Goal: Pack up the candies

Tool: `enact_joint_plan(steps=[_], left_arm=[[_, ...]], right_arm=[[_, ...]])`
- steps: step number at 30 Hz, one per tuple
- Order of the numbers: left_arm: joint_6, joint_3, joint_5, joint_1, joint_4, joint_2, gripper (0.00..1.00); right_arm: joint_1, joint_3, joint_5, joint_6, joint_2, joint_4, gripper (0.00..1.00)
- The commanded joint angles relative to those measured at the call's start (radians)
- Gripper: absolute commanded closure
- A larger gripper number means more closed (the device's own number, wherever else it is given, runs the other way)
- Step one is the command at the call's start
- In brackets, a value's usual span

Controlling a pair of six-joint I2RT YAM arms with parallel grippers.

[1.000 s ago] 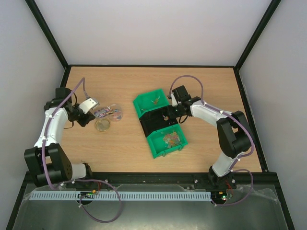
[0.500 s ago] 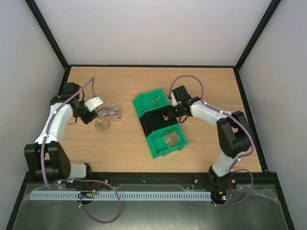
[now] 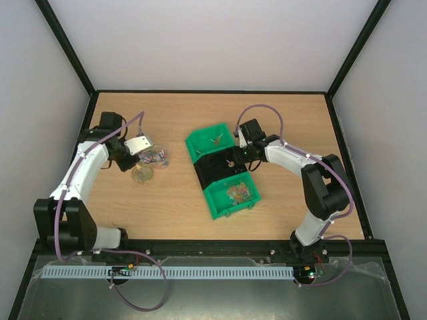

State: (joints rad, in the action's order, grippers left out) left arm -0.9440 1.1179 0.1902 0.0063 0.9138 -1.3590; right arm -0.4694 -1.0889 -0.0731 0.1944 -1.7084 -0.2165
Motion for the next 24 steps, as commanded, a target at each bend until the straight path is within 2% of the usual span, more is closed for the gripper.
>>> enact_joint_plan(steps=[1, 9, 17, 24], left_arm=[[-0.016, 0.032, -0.101, -0.045, 0.049, 0.005, 0.98], [0.012, 0.084, -0.153, -0.081, 0.065, -0.030, 0.98], [-0.023, 0.101, -0.173, -0.084, 0.082, -0.010, 0.98], [-0.012, 0.093, -0.109, -0.050, 0.042, 0.060, 0.98]], right_arm=[[0.008, 0.001, 0.015, 0.016, 0.010, 0.032, 0.99], [0.008, -0.001, 0.013, 0.019, 0.007, 0.035, 0.99], [0.009, -0.007, 0.023, 0.023, 0.006, 0.046, 0.99], [0.011, -0.058, 0.041, 0.022, -0.043, 0.098, 0.99]])
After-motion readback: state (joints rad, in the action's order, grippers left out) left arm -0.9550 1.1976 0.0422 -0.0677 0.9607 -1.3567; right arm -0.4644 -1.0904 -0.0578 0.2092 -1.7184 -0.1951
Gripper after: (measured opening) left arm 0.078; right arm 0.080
